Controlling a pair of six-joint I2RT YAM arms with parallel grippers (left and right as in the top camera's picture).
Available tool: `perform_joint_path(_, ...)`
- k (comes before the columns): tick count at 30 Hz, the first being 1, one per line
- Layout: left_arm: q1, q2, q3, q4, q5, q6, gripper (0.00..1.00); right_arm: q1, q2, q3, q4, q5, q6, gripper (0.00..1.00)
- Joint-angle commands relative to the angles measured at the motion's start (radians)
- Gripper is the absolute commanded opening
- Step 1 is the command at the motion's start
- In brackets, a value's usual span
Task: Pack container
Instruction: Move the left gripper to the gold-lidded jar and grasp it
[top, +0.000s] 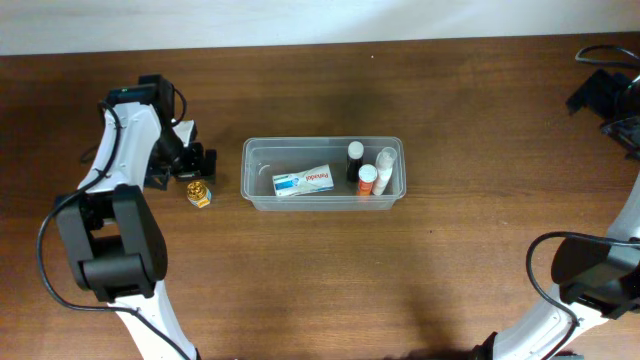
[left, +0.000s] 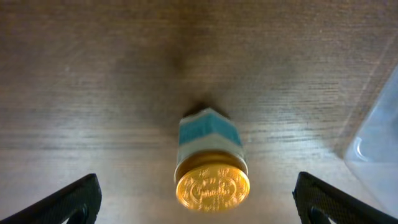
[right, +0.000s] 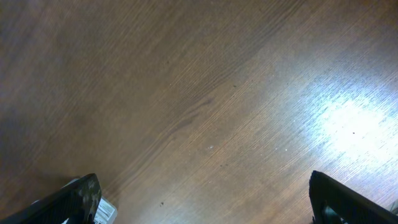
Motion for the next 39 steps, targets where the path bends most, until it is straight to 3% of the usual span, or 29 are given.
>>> perform_joint_path(1,-0.015,-0.012,-0.033,0.024,0.021,0.039,0.99,-0.003,-0.024,0.01,-0.006,-0.002,-0.006,0.98)
perform_joint_path(9,-0.025,-0.011,-0.124,0.128,0.022,0.039,0.98,-0.003,-0.024,0.01,-0.006,-0.002,-0.006,0.98)
perform_joint_path(14,-0.029,-0.011,-0.147,0.149,0.018,0.039,0.89,-0.003,-0.024,0.01,-0.006,-0.002,-0.006,0.98)
perform_joint_path(15,-0.029,-0.011,-0.148,0.148,0.018,0.039,0.83,-0.003,-0.024,0.01,-0.006,-0.002,-0.006,0.98)
perform_joint_path(23,-0.029,-0.011,-0.196,0.166,-0.027,0.039,0.81,-0.003,-0.024,0.01,-0.006,-0.002,-0.006,0.98)
perform_joint_path(31,-0.029,-0.011,-0.197,0.176,-0.027,0.039,0.62,-0.003,-0.024,0.01,-0.006,-0.002,-0.006,0.98)
perform_joint_path(36,-0.029,-0.011,-0.197,0.182,-0.026,0.038,0.44,-0.003,-0.024,0.01,-0.006,-0.002,-0.006,0.98)
perform_joint_path(39,-0.029,-0.011,-0.197,0.187,-0.026,0.038,0.39,-0.003,-0.024,0.01,-0.006,-0.002,-0.006,0.98)
